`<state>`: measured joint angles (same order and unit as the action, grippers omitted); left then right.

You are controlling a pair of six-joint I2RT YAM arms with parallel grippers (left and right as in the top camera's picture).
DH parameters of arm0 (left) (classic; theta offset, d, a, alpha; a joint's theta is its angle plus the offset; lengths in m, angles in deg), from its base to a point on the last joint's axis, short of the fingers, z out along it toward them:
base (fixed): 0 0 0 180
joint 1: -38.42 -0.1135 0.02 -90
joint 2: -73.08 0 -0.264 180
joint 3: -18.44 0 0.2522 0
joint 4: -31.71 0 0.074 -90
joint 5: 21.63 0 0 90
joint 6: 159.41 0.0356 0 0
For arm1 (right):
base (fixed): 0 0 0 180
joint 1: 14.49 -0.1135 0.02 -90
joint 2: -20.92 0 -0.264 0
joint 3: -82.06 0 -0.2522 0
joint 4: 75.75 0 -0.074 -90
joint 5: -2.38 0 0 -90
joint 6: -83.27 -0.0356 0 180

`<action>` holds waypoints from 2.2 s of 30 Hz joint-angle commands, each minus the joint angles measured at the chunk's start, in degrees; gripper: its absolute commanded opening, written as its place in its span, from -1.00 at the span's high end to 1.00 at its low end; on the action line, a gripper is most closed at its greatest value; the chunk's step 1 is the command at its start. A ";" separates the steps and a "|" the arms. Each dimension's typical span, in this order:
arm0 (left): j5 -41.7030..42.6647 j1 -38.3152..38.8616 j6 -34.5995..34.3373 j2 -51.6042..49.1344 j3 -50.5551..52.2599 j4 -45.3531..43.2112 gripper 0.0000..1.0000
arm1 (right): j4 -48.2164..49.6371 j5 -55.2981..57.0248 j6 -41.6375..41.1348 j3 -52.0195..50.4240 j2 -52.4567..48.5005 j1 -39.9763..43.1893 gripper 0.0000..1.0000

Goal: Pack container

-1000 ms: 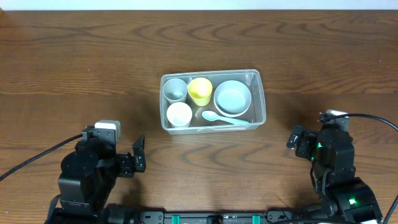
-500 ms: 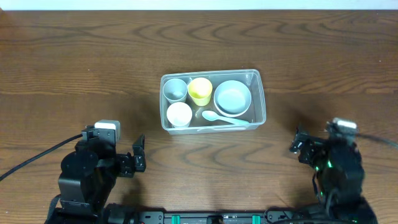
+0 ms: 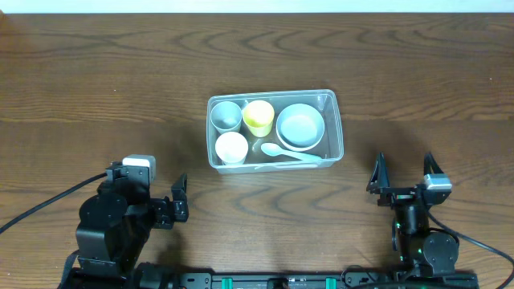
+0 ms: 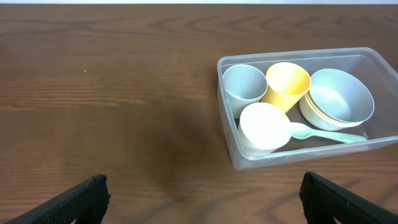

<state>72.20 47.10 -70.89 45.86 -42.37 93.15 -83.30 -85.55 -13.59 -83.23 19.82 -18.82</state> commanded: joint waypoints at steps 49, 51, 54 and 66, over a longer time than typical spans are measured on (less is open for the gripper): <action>0.63 -6.32 2.36 13.79 13.03 0.48 -0.96 | -10.47 -1.68 10.56 -0.63 0.72 0.52 -0.98; 0.66 -7.04 2.86 16.96 18.67 -5.68 -0.96 | -10.47 -1.68 10.56 -0.63 0.72 0.52 -0.98; 0.68 -8.02 2.91 20.04 26.69 -15.58 -0.96 | -10.47 -1.68 10.56 -0.63 0.72 0.52 -0.98; 0.11 -8.17 5.42 25.62 46.82 -50.29 -0.96 | -10.47 -1.68 10.56 -0.63 0.72 0.52 -0.98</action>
<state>72.66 39.26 -67.30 70.41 3.45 43.84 -93.53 -86.80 -3.55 -83.78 20.24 -18.82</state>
